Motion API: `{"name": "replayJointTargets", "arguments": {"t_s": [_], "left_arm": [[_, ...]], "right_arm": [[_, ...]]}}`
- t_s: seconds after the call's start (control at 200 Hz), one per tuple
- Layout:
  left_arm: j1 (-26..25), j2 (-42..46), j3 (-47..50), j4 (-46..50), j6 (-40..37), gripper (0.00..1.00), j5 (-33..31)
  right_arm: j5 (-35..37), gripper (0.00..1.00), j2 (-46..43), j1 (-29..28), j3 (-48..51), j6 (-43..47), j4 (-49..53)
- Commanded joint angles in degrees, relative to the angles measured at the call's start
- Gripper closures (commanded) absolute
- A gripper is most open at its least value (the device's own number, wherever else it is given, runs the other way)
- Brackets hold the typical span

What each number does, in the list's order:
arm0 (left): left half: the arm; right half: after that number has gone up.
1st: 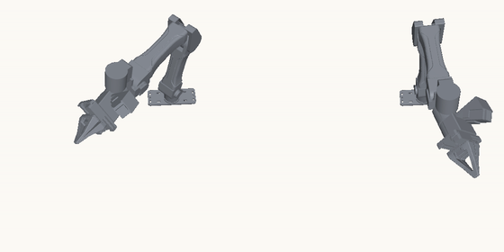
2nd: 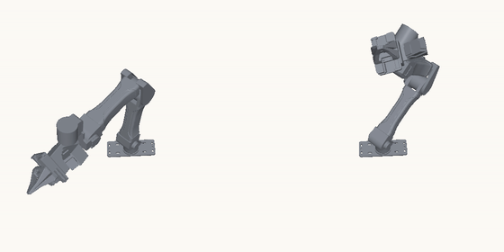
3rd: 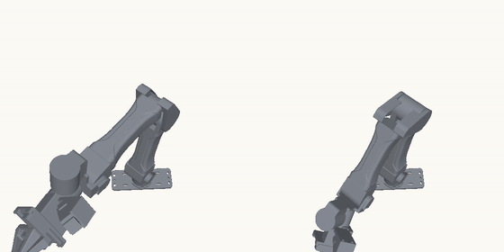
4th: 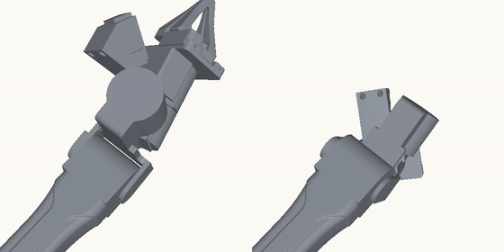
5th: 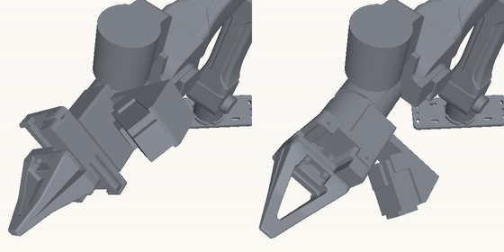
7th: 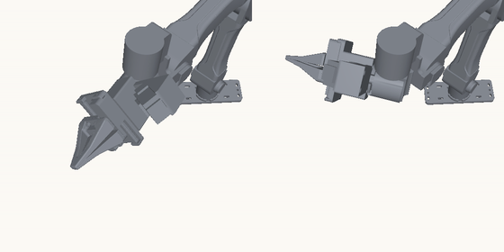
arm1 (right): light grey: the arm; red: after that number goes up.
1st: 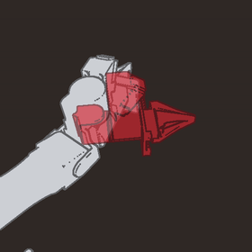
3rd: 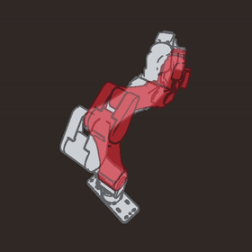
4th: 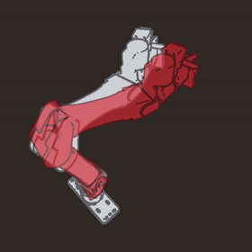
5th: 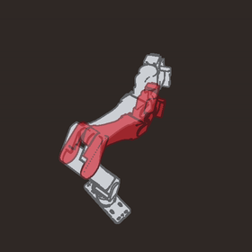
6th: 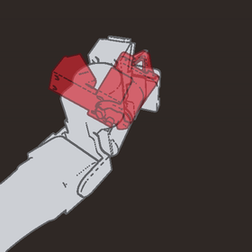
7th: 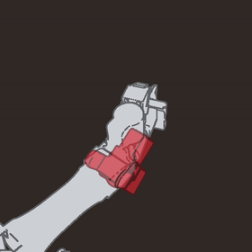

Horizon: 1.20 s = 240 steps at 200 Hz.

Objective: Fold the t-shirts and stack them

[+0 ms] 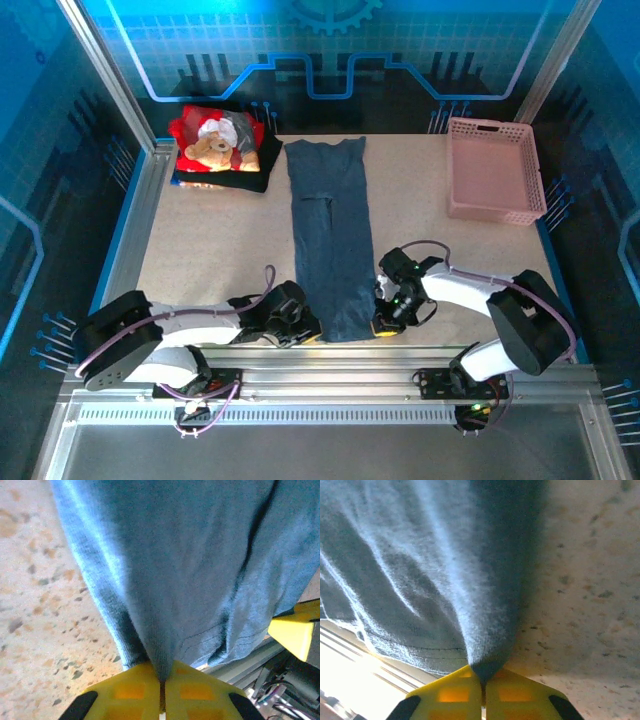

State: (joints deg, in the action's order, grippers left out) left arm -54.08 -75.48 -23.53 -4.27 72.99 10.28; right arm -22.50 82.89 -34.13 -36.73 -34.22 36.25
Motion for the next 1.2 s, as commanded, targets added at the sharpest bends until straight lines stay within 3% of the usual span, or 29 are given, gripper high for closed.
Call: {"name": "replayJointTargets", "arguments": {"t_s": [0.0, 0.22, 0.97, 1.196], "left_arm": [[-0.4, 5.6, -0.8, 7.5, -1.4, 0.98, -1.4], [-1.0, 12.9, -2.7, 20.4, -4.1, 1.00, -4.1], [-11.9, 18.1, -14.7, 33.9, 2.9, 1.00, -10.0], [-10.4, 18.9, -18.0, 36.8, 3.0, 1.00, -10.6]], "right_arm": [[2.1, 0.99, -2.8, -0.6, -1.5, -0.2, 2.9], [1.6, 1.00, -6.2, -1.2, -3.3, -1.1, 7.2], [1.0, 1.00, -14.4, -9.3, -19.4, -4.1, 29.6], [2.4, 1.00, -14.4, -9.7, -23.9, -4.2, 32.2]]}}
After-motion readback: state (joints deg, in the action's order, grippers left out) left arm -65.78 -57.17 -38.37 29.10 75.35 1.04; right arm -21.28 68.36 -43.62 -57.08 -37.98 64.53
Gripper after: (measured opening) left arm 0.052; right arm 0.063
